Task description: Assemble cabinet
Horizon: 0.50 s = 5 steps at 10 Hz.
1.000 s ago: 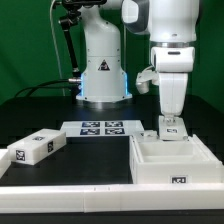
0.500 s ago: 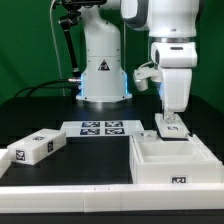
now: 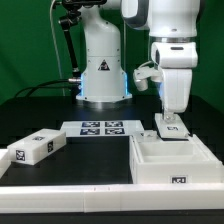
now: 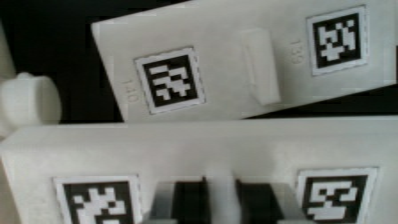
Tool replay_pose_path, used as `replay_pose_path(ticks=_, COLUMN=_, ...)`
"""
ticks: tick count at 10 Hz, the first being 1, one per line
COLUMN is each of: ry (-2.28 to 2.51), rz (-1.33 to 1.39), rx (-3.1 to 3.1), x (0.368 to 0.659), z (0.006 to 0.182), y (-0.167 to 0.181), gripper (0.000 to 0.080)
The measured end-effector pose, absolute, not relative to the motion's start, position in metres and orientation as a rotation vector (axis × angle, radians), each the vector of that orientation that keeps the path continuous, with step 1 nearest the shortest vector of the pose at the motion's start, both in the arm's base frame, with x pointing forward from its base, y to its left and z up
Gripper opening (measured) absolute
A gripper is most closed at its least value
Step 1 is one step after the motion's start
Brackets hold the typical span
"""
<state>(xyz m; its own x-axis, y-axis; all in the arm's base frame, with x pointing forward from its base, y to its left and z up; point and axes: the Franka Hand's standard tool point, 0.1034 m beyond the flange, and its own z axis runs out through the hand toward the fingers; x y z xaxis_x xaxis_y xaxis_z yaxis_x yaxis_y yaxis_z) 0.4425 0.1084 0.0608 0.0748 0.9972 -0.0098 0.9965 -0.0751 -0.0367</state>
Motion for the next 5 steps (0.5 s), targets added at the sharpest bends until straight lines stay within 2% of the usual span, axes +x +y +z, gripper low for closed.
replay_pose_path(ticks=5, ry=-2.113, rz=0.063, rx=-2.293, x=0.4468, z=0.061, y=0.1064, gripper=0.007)
